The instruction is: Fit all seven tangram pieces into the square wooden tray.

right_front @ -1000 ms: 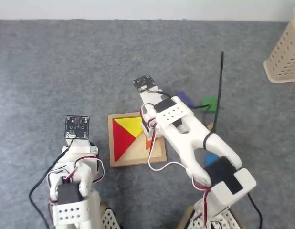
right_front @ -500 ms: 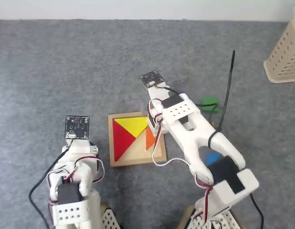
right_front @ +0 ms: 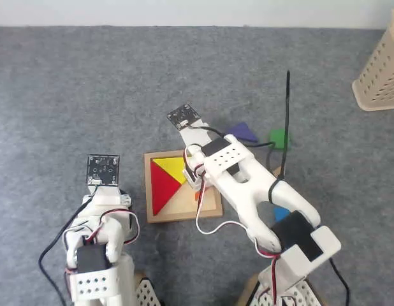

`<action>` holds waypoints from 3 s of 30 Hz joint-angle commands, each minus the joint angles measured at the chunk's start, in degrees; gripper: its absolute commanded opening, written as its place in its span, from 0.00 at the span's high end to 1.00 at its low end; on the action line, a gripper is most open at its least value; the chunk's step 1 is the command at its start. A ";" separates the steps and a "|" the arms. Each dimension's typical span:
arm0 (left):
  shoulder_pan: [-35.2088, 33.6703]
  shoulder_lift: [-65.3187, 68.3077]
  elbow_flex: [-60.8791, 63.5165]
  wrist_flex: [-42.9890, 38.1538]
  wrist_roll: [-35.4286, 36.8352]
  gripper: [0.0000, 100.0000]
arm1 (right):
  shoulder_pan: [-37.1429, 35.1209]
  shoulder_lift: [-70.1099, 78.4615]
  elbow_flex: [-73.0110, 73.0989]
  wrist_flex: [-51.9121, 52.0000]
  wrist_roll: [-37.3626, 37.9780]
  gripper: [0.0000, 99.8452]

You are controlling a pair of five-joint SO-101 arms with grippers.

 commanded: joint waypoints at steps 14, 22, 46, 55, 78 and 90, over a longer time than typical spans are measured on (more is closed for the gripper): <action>-0.18 -0.44 -0.31 0.09 -0.26 0.99 | 6.81 0.40 -5.19 -0.48 3.08 0.98; -0.18 -0.44 -0.31 0.09 -0.26 0.99 | 6.55 -12.35 -4.84 7.69 2.90 0.91; -0.18 -0.44 -0.31 0.09 -0.26 0.99 | 34.42 -9.63 6.33 5.23 -15.30 0.81; -0.18 -0.44 -0.31 0.09 -0.26 0.99 | 34.24 -2.86 2.99 3.47 -16.00 0.81; -0.18 -0.44 -0.31 0.09 -0.26 0.99 | 31.52 3.56 -8.62 12.09 -12.40 0.99; -0.18 -0.44 -0.31 0.09 -0.26 0.99 | 5.32 -15.25 -6.42 14.37 -3.52 0.99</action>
